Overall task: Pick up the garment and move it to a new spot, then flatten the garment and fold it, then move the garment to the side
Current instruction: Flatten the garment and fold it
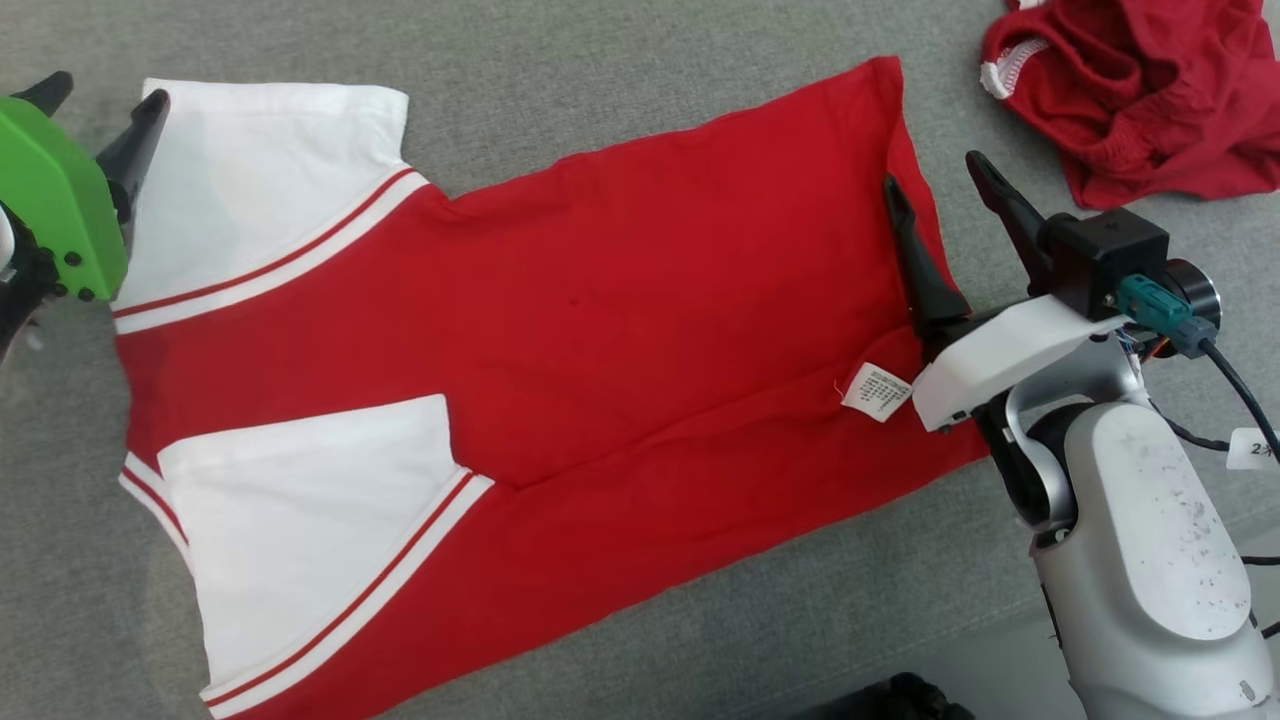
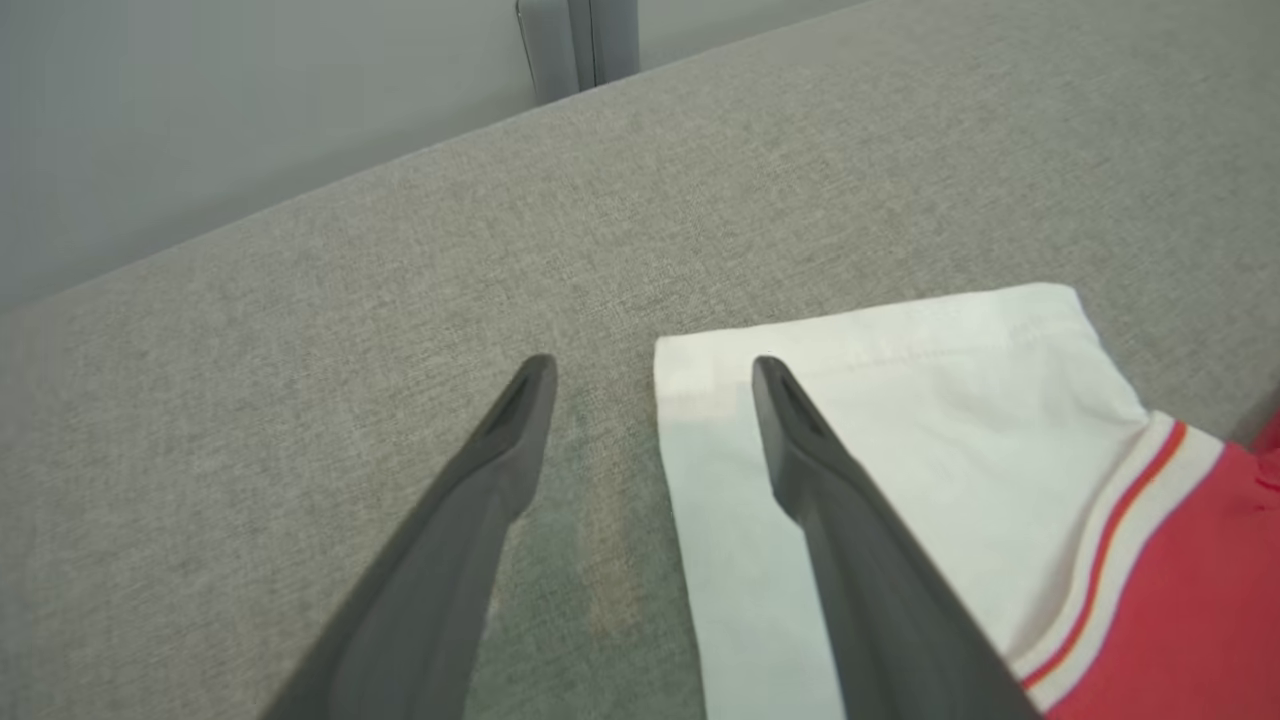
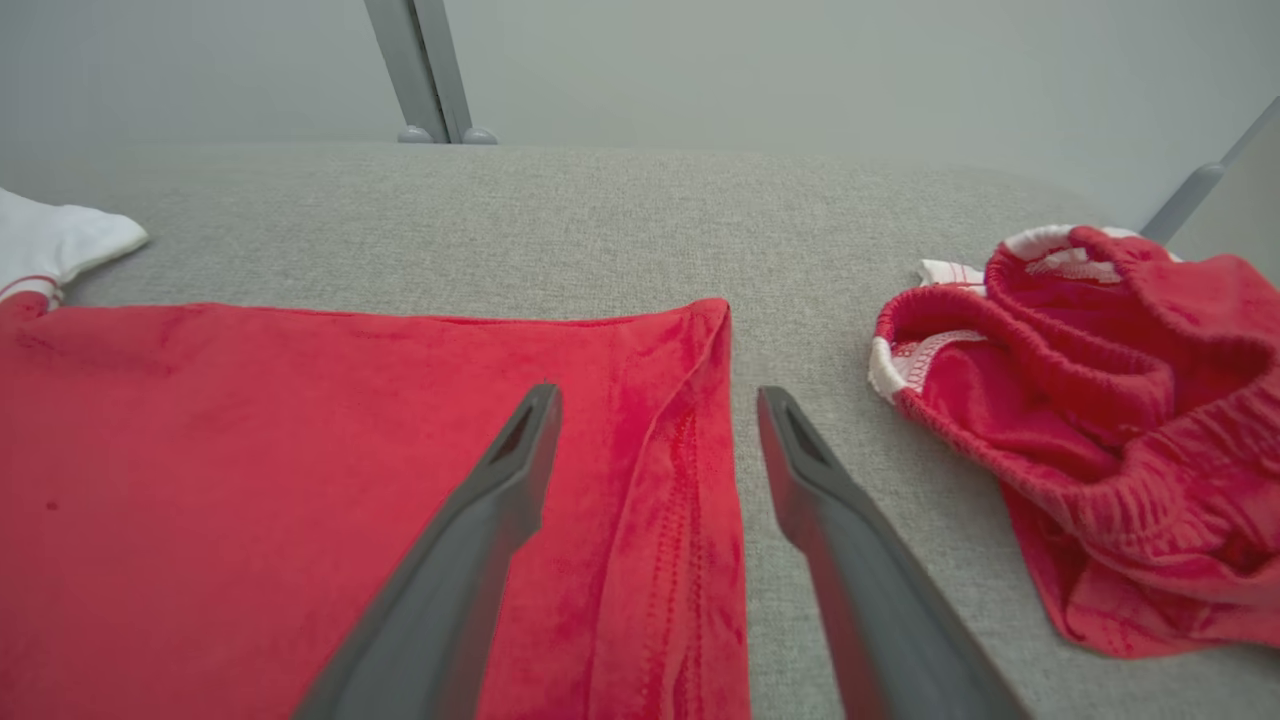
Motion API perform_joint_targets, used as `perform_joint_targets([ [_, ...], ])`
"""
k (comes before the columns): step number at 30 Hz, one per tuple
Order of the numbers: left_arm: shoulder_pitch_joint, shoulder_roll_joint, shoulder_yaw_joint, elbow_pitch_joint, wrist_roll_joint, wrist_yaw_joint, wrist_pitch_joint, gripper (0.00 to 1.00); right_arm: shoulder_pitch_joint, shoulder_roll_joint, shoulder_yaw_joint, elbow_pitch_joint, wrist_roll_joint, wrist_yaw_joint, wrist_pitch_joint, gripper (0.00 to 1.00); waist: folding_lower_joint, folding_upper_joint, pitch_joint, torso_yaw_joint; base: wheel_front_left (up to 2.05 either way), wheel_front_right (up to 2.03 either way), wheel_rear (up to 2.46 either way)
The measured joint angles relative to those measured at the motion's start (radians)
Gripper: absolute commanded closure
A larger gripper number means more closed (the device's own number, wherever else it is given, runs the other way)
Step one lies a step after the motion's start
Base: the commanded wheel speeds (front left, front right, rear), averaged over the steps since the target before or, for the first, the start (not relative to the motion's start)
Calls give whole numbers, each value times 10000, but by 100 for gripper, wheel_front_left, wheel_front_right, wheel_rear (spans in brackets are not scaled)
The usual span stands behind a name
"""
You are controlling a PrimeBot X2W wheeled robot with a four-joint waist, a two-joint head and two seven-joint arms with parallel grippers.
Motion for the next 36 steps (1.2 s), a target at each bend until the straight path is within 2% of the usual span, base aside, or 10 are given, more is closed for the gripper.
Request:
perform_joint_targets([
  [8,-310,176,-146,399,-307,-35,320,0,-275,4,58,332,58,0,-184,0,0,1,573,-500,0,0,0],
  [15,-399,230,-194,368,-704,-33,848,0,-430,6,105,456,151,0,-261,0,-1,0,654,-623,0,0,0],
  [16,-399,230,-211,303,-755,-33,872,29,-436,8,109,476,163,0,-261,0,0,0,655,-619,0,0,0],
  [17,-399,222,-230,215,-813,-33,897,49,-450,6,109,506,174,0,-261,0,-1,0,656,-613,0,0,0],
  [19,-393,173,-316,88,-917,-33,897,67,-528,-8,104,556,207,0,-259,0,-1,0,642,-591,0,0,0],
  [20,-389,157,-366,44,-920,-35,876,92,-598,-23,94,589,211,0,-257,0,-1,0,630,-575,0,0,0],
  [21,-386,127,-433,10,-918,-35,817,100,-663,-36,82,616,213,0,-255,0,-1,0,619,-560,0,0,0],
  [27,-384,-115,-610,82,-571,-52,153,100,-1212,-272,176,1080,324,0,-79,0,-1,0,489,-409,0,0,0],
  [36,-395,-439,-842,-405,-468,-67,-1290,100,-2727,-1266,617,2566,203,0,805,0,-1,0,144,199,0,0,0],
])
